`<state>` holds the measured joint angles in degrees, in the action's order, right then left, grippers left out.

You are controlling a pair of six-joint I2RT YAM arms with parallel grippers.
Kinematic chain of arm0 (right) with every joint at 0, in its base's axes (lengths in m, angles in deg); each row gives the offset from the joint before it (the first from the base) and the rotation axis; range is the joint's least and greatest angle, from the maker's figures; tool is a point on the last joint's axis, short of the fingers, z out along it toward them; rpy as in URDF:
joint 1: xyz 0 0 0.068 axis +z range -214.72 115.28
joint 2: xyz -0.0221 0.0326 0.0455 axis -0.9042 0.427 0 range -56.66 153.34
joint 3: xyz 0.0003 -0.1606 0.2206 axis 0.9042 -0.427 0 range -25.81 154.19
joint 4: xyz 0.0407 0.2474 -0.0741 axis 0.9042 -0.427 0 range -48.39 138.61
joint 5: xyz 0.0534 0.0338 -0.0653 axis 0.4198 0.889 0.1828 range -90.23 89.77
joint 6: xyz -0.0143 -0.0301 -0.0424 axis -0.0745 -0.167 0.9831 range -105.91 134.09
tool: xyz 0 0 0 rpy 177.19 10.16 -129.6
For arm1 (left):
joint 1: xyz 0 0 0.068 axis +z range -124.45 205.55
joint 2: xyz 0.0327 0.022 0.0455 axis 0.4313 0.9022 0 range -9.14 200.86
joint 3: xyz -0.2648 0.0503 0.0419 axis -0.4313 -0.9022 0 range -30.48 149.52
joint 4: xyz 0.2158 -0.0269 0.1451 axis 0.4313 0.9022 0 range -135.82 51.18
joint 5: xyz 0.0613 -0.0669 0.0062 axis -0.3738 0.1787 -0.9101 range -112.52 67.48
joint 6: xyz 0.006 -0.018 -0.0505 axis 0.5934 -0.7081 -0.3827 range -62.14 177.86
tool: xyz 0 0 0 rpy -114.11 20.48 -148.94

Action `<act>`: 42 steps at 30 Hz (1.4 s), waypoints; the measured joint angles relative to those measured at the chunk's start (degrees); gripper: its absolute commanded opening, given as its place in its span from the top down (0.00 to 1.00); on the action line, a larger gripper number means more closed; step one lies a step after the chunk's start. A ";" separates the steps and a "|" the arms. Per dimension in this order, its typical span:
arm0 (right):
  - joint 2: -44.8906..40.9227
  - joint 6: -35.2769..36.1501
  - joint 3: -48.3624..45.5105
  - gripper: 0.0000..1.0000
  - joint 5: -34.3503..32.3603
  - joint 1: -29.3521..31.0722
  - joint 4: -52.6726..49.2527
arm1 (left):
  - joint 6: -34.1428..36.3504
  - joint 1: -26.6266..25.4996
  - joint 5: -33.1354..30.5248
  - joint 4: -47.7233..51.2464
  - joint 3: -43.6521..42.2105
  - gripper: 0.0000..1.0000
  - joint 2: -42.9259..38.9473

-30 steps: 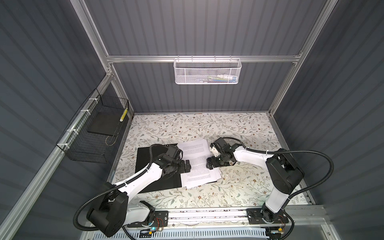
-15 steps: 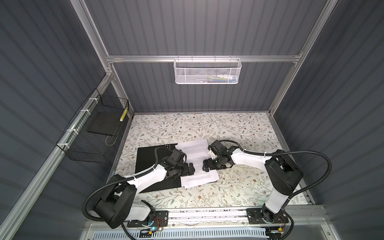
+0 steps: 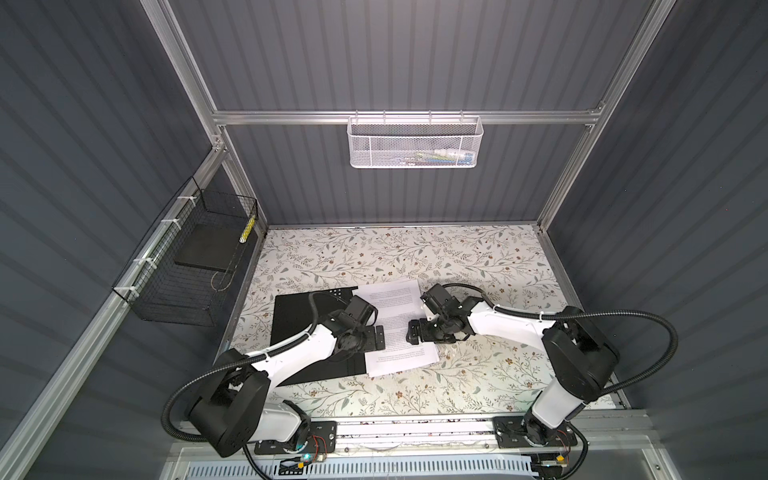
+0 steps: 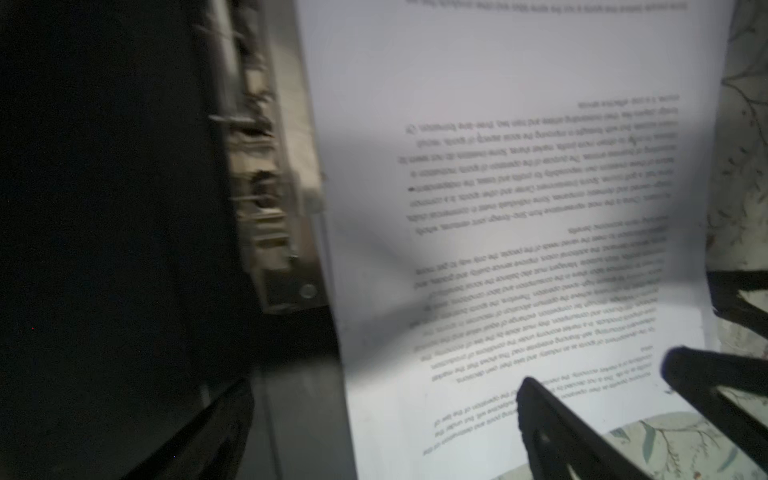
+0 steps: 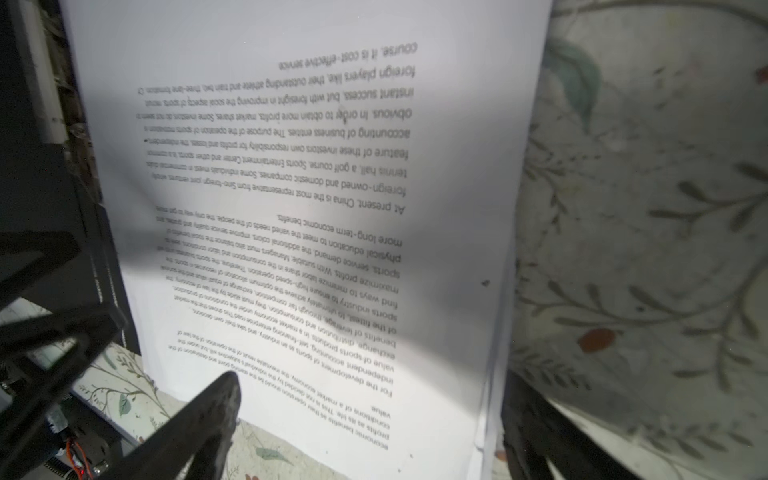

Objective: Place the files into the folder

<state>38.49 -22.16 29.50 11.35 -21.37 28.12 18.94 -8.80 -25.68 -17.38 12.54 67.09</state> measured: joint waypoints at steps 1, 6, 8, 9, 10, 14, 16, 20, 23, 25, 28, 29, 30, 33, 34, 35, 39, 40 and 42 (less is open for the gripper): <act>-0.22 -0.28 -0.15 0.04 0.28 -0.07 0.74 | 0.48 3.23 -0.98 1.31 0.52 0.01 -1.68; -0.02 -1.31 -1.03 0.04 1.11 -0.07 2.95 | 2.71 19.82 -8.52 5.51 1.36 0.01 -9.38; -0.02 -1.49 -1.31 0.04 1.16 -0.07 3.13 | 3.87 24.24 -11.02 6.45 1.36 0.01 -10.60; 0.00 -1.51 -1.31 0.04 1.14 -0.07 3.13 | 4.61 26.69 -11.50 6.56 1.33 0.00 -10.71; 0.00 -1.51 -1.31 0.03 1.14 -0.07 3.21 | 5.46 29.07 -11.45 6.45 1.31 0.01 -10.56; 0.11 -1.44 -1.31 0.03 1.11 -0.07 3.32 | 8.37 37.48 -9.60 4.44 0.24 0.01 -8.13; 0.26 -1.44 -1.31 0.03 1.31 -0.07 3.56 | 9.51 40.11 -8.17 3.30 -0.59 0.01 -5.64; 0.85 -1.46 -1.27 0.03 1.77 0.28 4.20 | 10.91 43.98 -5.38 0.79 -1.64 0.00 -1.46; 0.94 -1.46 -1.25 0.02 1.99 0.48 4.22 | 11.39 47.52 -4.02 -1.22 -2.51 0.00 -0.35; 0.94 -1.40 -1.22 0.01 1.99 0.52 4.22 | 11.78 48.87 -3.58 -2.03 -2.69 0.01 0.11; 0.94 -1.22 -1.22 0.01 2.03 0.39 4.22 | 12.02 49.46 -3.15 -3.21 -2.71 0.01 0.48; 0.94 -1.16 -1.22 0.01 2.32 0.22 4.26 | 12.24 49.46 -2.93 -3.61 -2.80 0.01 0.59; 0.94 -1.01 -1.22 0.01 2.62 -0.02 4.42 | 12.39 49.46 -2.62 -4.28 -2.99 0.01 0.83; 0.92 -0.15 -1.22 0.01 3.89 -1.44 4.63 | 12.85 49.46 -0.74 -5.66 -3.74 0.01 1.97; 0.90 0.35 -1.22 0.01 4.31 -1.97 4.63 | 12.94 49.46 0.07 -5.90 -4.04 0.01 2.23; 0.81 0.79 -1.22 0.01 4.79 -2.62 4.63 | 12.98 49.46 0.98 -6.05 -4.44 0.01 2.47; -2.01 2.36 -2.08 0.01 6.32 -4.92 4.76 | 13.05 49.53 4.33 -7.37 -4.87 0.01 2.67; -2.97 2.69 -2.36 0.01 7.04 -5.53 4.79 | 13.05 49.51 5.03 -7.87 -5.03 0.01 2.64; -4.90 3.23 -2.78 0.04 8.63 -7.23 5.01 | 13.05 49.53 6.75 -9.07 -5.64 0.01 2.10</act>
<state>33.60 -18.93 26.73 19.98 -28.60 33.13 31.99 40.73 -18.92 -26.45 6.90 69.19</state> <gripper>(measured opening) 0.978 0.994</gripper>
